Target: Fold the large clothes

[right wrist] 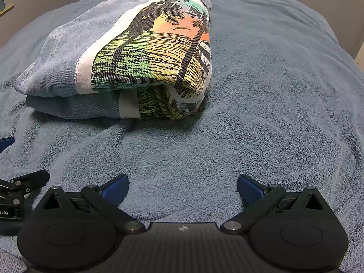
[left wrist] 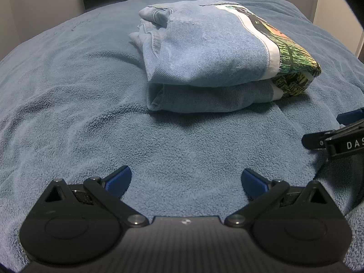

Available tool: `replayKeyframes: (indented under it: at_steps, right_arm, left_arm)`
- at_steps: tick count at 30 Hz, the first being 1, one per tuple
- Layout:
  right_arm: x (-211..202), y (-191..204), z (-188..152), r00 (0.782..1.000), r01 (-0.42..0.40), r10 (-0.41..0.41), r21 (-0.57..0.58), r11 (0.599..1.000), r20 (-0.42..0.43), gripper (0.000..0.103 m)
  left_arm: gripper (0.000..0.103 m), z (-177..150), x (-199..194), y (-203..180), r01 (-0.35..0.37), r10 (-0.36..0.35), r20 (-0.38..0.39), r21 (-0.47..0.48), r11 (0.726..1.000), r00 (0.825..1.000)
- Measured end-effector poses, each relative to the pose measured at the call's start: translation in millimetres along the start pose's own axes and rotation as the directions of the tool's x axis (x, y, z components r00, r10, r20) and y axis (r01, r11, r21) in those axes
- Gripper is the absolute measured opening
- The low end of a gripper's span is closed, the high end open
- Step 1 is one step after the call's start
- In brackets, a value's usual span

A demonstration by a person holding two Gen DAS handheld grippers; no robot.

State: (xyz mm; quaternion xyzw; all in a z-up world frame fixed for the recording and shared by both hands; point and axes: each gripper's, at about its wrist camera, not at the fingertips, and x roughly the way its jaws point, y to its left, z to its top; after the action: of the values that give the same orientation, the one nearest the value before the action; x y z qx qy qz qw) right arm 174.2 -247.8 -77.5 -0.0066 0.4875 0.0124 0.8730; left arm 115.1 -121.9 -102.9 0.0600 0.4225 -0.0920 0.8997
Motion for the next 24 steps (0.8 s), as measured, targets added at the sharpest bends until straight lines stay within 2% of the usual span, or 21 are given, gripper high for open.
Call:
replayKeyframes:
  at_steps: [24]
  right_arm:
    - [0.7,-2.5,-0.6,1.0,0.001,-0.001,0.0,1.0,-0.002,0.103]
  left_arm:
    - [0.103,0.5,0.8,-0.3,0.001,-0.001,-0.001,-0.001,1.0,1.0]
